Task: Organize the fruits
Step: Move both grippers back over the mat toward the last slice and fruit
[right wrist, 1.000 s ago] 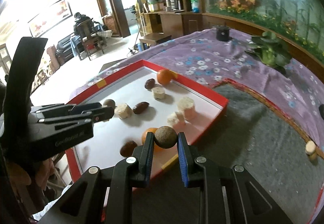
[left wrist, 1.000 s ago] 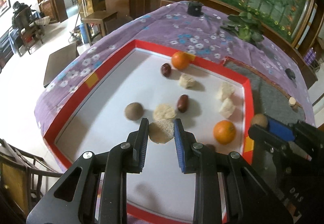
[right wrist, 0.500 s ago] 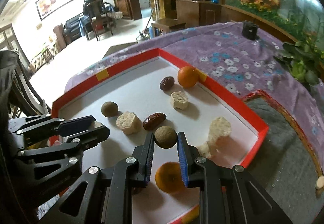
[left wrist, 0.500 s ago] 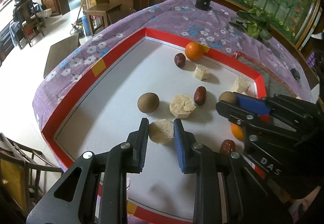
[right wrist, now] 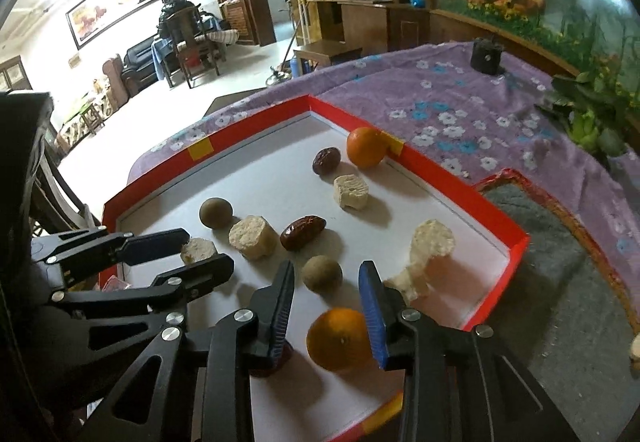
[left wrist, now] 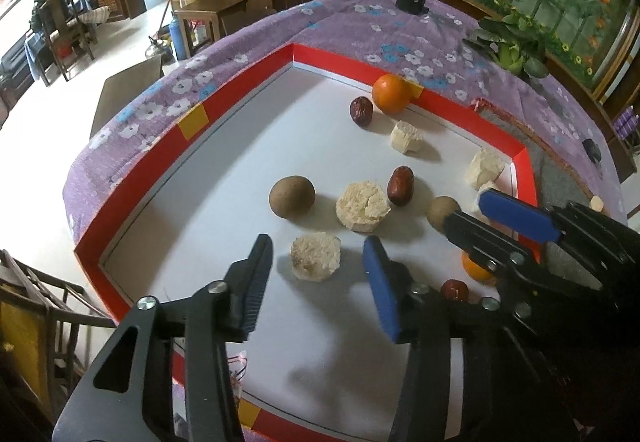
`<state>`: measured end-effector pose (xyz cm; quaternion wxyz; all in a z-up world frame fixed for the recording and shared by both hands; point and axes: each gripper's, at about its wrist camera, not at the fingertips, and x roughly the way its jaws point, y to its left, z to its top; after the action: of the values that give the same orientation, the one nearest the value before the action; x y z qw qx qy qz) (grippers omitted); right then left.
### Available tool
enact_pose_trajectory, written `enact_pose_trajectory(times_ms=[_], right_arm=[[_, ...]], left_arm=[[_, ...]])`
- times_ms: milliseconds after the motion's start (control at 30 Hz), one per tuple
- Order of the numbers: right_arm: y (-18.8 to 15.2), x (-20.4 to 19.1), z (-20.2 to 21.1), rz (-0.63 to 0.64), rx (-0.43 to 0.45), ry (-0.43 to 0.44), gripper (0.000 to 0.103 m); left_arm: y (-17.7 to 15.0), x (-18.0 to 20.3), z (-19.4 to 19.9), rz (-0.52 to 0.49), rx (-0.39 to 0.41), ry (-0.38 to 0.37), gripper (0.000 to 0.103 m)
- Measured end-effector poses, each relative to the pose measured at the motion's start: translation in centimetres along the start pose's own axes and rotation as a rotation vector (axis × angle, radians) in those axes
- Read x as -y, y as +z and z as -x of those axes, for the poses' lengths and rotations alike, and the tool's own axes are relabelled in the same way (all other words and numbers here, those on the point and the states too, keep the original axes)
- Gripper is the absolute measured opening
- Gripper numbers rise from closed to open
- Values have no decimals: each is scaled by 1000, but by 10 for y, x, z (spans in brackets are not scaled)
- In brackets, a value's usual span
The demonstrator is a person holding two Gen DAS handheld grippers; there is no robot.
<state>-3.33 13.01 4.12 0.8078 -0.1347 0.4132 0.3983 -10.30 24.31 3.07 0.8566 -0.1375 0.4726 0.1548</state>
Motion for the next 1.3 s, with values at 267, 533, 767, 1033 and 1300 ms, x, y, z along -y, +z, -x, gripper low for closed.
enact_pose_trajectory(times_ms=[267,533,767,1033,1300], right_arm=[[-14,14,40,-43,80,-58,41],[-43,54,78,-131,122,-168,47],[-84,107,106,-244,113,-246,49],[-129,164,135,-356,108,-320,49],[-157,211,154,-443,109,-369,49]], left_arm=[[3,21,22,-38,67,9,58],[6,73,35,-121,98,-49,58],[2,137,25,-210,44,-135,58],[-6,206,17,-314,4,-197,58],[-5,258,-1,-373,-55,-229,57]])
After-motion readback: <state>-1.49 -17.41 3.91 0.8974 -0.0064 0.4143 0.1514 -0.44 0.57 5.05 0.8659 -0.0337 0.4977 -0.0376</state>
